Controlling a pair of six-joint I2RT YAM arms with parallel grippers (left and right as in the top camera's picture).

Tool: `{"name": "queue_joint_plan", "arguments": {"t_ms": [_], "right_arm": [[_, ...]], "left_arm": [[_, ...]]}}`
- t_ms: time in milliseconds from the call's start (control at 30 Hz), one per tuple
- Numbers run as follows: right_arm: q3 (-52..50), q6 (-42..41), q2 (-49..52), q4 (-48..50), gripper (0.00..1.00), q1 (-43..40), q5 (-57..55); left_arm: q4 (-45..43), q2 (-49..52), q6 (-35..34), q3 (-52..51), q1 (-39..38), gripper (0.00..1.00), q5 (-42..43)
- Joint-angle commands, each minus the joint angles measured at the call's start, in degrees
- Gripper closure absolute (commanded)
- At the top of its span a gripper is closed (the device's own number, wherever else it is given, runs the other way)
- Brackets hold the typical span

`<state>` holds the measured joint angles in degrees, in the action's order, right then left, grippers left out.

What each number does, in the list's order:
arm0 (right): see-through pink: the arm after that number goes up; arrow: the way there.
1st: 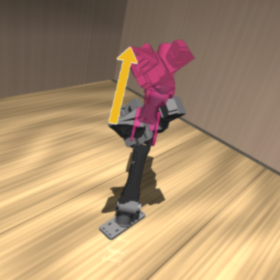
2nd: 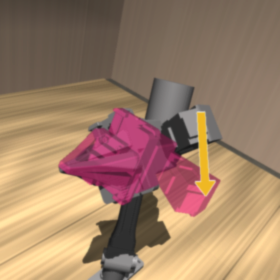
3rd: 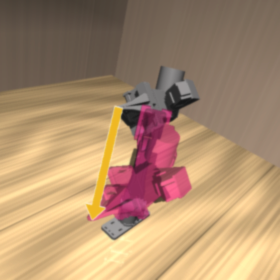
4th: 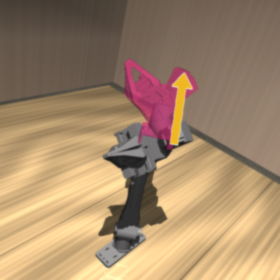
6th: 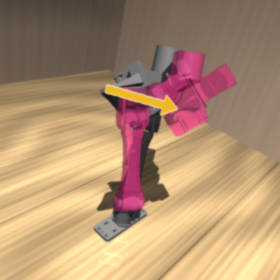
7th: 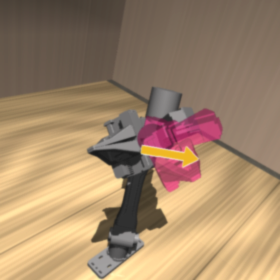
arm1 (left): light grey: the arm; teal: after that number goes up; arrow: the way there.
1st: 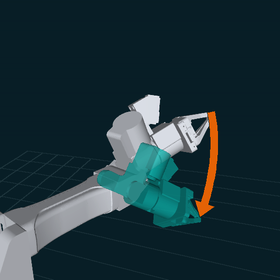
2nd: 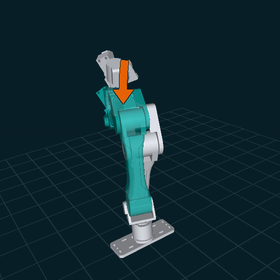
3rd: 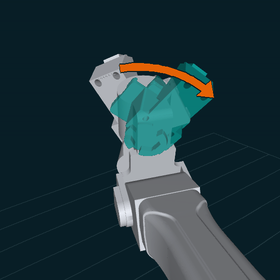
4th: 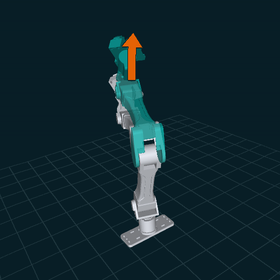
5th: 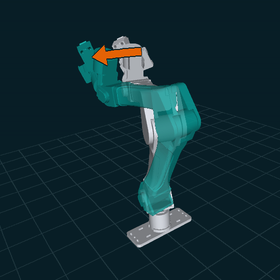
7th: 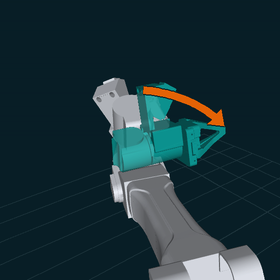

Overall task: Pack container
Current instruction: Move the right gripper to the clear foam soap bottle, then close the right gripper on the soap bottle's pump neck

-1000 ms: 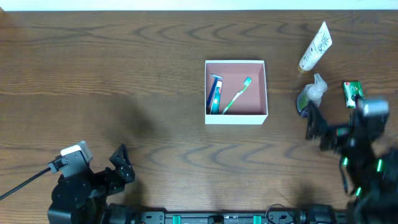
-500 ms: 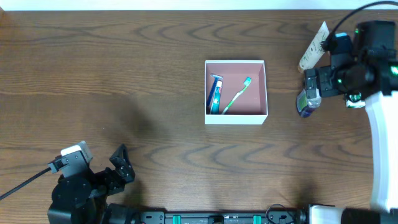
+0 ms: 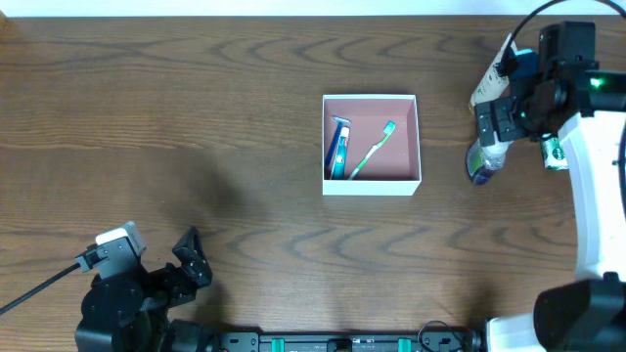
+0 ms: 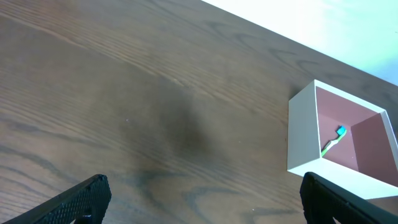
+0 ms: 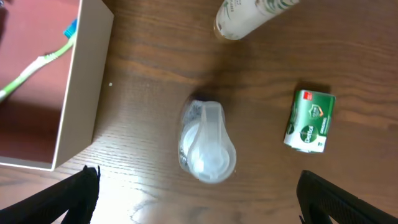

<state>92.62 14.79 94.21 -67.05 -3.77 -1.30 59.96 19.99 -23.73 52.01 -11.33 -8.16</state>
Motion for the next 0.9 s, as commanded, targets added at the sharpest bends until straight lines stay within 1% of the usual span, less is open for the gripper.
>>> {"name": "queue_joint_plan", "arguments": {"t_ms": [0, 133, 233, 300, 433, 467, 633, 733, 867], "right_arm": [[1.03, 2.01, 2.89, 0.04, 0.01, -1.09, -0.31], [1.03, 1.99, 5.86, 0.0, 0.01, -1.27, -0.17], [1.03, 0.94, 7.61, 0.0, 0.09, -1.75, -0.15], [1.03, 0.13, 8.74, 0.02, 0.17, -2.12, -0.13], [1.03, 0.04, 10.38, 0.46, 0.3, -2.56, 0.5], [1.03, 0.07, 10.69, 0.61, 0.32, -2.62, 0.98], [1.01, 0.33, 11.91, 0.81, 0.31, -3.28, 3.26], [1.01, 0.33, 12.2, 0.79, 0.39, -3.34, 3.26], [0.98, 0.5, 12.2, 0.79, 0.55, -3.34, 3.26]], "left_arm": [[-0.04, -0.22, 0.57, -0.04, 0.24, 0.02, -0.92], [-0.04, -0.22, 0.57, -0.04, 0.24, 0.02, -0.92], [-0.04, -0.22, 0.57, -0.04, 0.24, 0.02, -0.92], [-0.04, -0.22, 0.57, -0.04, 0.24, 0.02, -0.92], [-0.04, -0.22, 0.57, -0.04, 0.24, 0.02, -0.92], [-0.04, -0.22, 0.57, -0.04, 0.24, 0.02, -0.92], [-0.04, -0.22, 0.57, -0.04, 0.24, 0.02, -0.92], [-0.04, -0.22, 0.57, -0.04, 0.24, 0.02, -0.92], [-0.04, -0.22, 0.57, -0.04, 0.24, 0.02, -0.92]]}}
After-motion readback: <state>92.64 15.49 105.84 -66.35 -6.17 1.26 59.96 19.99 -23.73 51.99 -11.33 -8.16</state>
